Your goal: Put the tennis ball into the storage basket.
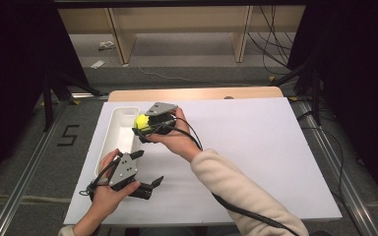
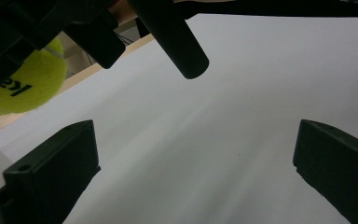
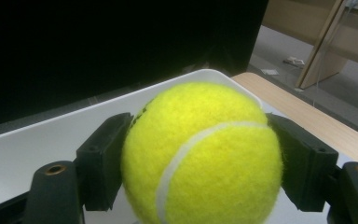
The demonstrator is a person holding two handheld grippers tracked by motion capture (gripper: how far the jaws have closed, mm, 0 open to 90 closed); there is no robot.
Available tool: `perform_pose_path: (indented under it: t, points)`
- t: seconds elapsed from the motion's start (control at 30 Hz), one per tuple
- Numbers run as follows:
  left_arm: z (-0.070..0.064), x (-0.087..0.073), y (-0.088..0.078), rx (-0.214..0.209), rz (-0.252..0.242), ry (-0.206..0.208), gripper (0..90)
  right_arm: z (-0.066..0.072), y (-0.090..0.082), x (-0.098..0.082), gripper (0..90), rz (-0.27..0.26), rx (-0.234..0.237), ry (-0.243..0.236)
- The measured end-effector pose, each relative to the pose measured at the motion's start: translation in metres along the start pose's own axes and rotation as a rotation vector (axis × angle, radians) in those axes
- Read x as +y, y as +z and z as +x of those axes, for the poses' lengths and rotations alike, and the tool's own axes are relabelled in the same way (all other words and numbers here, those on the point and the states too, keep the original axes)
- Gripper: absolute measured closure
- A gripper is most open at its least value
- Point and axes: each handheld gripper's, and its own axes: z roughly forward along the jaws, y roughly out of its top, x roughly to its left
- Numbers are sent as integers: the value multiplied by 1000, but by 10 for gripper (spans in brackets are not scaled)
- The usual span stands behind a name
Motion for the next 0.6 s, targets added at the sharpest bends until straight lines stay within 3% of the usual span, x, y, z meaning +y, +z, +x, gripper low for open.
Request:
perform_pose_path:
  t: [0.6]
  points:
    - [-1,0,0,-2,-1,1,0,2,7,12,270,1,16,-10]
